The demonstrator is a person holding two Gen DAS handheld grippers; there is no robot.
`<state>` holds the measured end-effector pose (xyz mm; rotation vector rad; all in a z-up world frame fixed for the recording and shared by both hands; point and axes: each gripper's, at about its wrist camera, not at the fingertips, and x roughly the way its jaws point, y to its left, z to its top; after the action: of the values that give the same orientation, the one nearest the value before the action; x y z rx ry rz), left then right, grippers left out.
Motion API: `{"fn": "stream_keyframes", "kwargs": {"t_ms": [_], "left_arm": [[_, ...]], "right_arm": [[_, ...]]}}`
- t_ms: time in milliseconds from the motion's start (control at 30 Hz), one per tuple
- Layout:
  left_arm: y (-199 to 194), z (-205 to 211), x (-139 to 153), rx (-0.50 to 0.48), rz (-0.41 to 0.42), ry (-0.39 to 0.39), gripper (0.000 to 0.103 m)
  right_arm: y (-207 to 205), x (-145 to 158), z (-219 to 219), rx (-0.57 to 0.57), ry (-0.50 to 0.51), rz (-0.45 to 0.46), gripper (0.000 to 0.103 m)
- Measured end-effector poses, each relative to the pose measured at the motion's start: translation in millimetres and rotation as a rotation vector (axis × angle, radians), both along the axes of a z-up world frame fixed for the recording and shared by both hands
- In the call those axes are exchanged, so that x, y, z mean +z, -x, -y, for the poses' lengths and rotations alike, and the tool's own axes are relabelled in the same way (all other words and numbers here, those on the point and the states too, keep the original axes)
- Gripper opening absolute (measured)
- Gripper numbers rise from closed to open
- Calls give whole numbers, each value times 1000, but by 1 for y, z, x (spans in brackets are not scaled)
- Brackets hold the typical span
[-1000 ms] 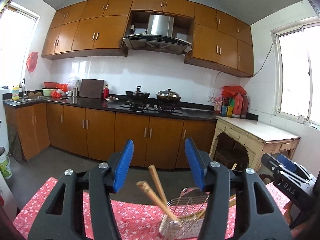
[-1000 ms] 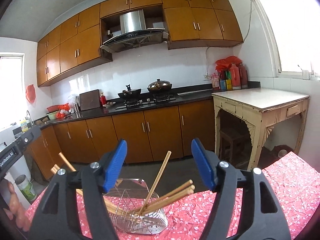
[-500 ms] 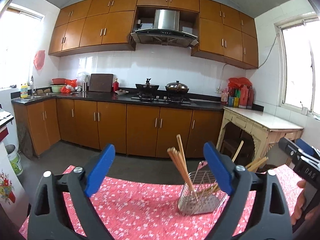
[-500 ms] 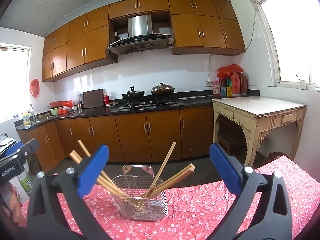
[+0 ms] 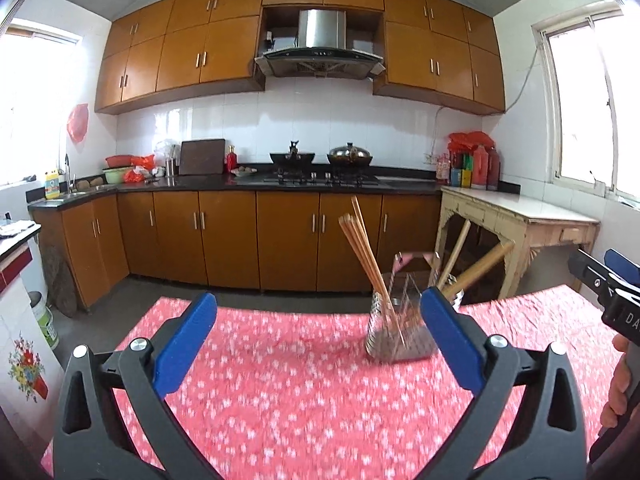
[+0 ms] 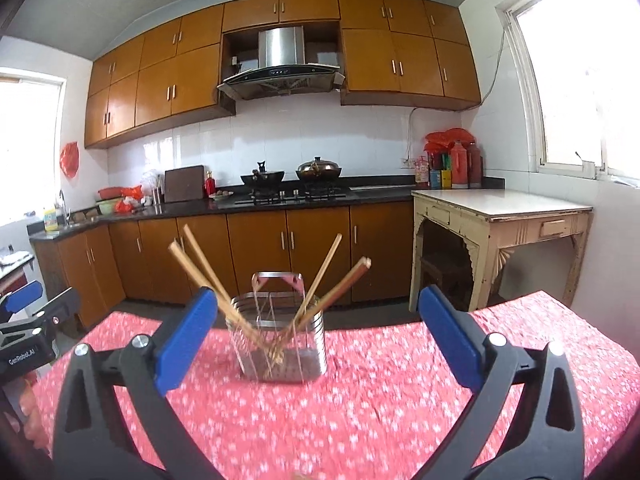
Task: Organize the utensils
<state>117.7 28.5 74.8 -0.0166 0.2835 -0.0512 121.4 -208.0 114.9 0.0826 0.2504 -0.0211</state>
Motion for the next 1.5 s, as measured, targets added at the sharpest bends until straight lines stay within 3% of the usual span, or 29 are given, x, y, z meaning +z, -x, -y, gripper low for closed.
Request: {"fn": "stream_keyframes", "kwargs": {"t_ms": [333,600,767,1033,1500], "left_arm": [[38,4,-22,12,14,-19,101],[54,3,-28,15,15,17,101],[59,3,-31,7,18,27,101],[68,5,-42,11,26,0,101],[77,5,-49,16,48,-17,101]], "right_arm": [[46,-27,-15,15,48,0,99],[68,-36,-16,18,42,21,99],[73,-39,-14,42,12,15,99],[79,-52,-24,39,55,5,99],[80,-51,-19,35,46,-1,99]]}}
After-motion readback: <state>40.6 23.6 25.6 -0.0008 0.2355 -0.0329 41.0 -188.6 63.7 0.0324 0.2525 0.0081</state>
